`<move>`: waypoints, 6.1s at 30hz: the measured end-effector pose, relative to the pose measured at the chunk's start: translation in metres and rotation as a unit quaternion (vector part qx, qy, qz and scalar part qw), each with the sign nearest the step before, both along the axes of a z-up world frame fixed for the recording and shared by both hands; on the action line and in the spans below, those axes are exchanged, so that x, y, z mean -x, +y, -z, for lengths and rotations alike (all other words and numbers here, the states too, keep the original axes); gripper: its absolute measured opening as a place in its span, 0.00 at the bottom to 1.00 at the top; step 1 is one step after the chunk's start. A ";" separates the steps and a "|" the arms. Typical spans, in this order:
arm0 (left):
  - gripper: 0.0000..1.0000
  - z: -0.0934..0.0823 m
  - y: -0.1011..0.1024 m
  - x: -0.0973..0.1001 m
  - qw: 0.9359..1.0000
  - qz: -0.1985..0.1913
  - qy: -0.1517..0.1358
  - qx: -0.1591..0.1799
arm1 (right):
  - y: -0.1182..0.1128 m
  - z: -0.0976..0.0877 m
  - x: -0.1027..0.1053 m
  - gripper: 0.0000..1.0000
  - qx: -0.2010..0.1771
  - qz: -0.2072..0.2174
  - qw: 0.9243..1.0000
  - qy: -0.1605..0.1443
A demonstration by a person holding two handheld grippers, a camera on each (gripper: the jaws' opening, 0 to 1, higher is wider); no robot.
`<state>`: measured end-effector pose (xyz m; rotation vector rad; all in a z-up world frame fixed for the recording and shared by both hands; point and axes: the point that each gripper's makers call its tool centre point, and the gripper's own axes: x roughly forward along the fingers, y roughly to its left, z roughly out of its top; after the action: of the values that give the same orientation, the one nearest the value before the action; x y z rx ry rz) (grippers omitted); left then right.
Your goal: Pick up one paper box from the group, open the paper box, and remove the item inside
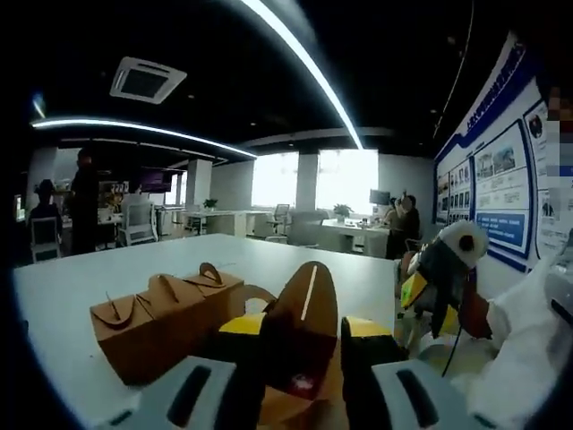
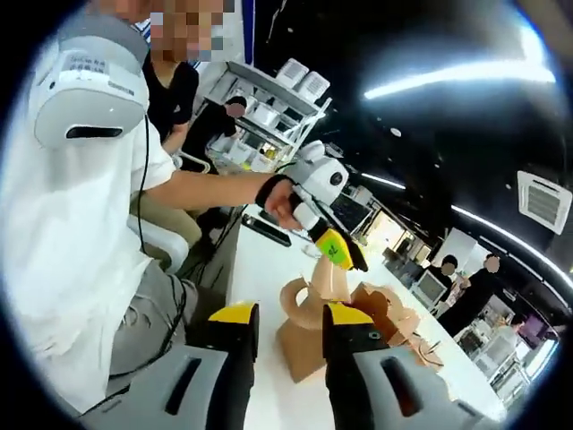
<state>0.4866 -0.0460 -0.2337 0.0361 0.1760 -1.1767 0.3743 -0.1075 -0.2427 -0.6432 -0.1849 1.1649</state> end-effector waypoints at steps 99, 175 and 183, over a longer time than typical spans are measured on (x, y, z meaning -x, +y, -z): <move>0.58 0.061 0.004 0.007 0.997 0.025 -0.048 -0.061 | 0.041 0.075 -0.124 0.29 0.304 0.123 0.884 0.334; 0.61 0.066 0.003 0.002 0.997 0.029 -0.034 -0.067 | 0.045 0.125 -0.127 0.07 0.371 0.152 0.825 0.399; 0.61 0.068 0.003 0.000 0.997 0.029 -0.032 -0.066 | 0.045 0.122 -0.128 0.03 0.369 0.152 0.829 0.391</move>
<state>0.4866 -0.0435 -0.3015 0.1956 0.1961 -1.2186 0.5022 -0.0629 -0.3646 -0.7667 1.0879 1.0807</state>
